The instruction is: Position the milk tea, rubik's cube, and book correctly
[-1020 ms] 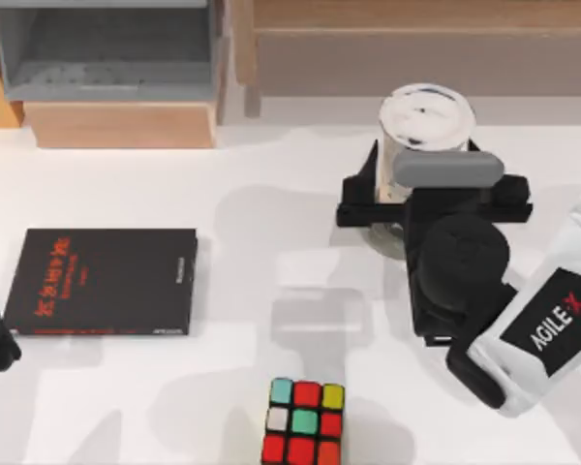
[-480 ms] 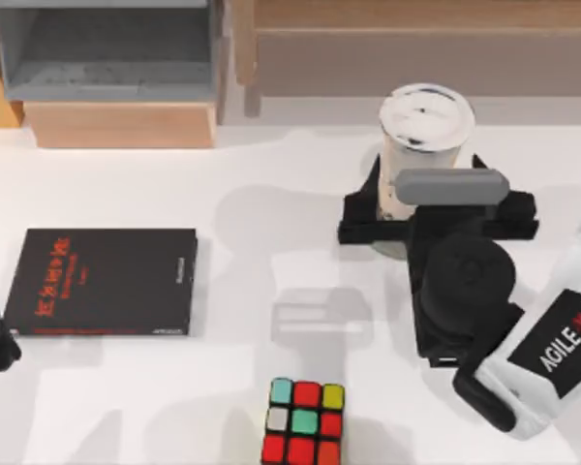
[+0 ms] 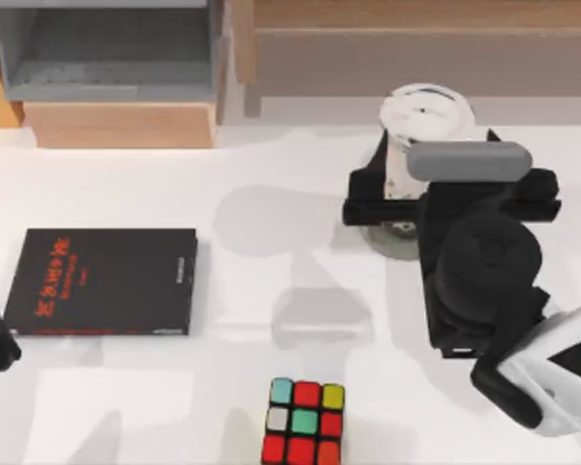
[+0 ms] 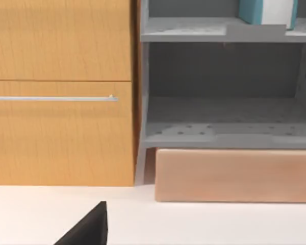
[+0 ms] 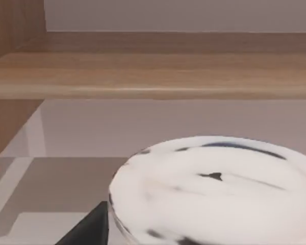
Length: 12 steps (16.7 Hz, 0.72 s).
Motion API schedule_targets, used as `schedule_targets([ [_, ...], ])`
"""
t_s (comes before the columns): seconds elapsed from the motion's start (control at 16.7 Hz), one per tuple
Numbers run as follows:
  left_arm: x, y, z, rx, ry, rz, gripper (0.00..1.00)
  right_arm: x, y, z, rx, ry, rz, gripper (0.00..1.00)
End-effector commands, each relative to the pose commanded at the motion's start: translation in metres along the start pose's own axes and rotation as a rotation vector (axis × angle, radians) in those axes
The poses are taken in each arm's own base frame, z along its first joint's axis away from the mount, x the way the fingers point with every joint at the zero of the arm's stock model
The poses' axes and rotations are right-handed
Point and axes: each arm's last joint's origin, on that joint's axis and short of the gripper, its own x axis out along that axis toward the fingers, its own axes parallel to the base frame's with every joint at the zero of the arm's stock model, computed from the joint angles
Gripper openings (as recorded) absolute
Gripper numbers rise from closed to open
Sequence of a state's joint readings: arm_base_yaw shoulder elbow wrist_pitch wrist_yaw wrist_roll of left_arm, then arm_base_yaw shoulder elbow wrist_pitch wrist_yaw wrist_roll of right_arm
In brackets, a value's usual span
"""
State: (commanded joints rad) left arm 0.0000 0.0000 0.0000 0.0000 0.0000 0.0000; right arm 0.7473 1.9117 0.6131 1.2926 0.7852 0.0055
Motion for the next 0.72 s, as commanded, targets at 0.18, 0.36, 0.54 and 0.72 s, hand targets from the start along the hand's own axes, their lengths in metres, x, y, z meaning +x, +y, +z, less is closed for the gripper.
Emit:
schedule_targets([
  [0.18, 0.0, 0.0, 0.0, 0.0, 0.0, 0.0, 1.0, -0.002, 0.0, 0.001, -0.003, 0.003, 0.0, 1.0],
  [0.36, 0.0, 0.0, 0.0, 0.0, 0.0, 0.0, 1.0, 0.0, -0.001, 0.002, 0.0, 0.0, -0.004, 1.0],
  [0.54, 0.0, 0.0, 0.0, 0.0, 0.0, 0.0, 1.0, 0.009, 0.007, 0.018, 0.045, -0.019, 0.006, 1.0],
  [0.72, 0.0, 0.0, 0.0, 0.0, 0.0, 0.0, 1.0, 0.027, 0.029, 0.045, 0.114, -0.017, 0.055, 1.0],
])
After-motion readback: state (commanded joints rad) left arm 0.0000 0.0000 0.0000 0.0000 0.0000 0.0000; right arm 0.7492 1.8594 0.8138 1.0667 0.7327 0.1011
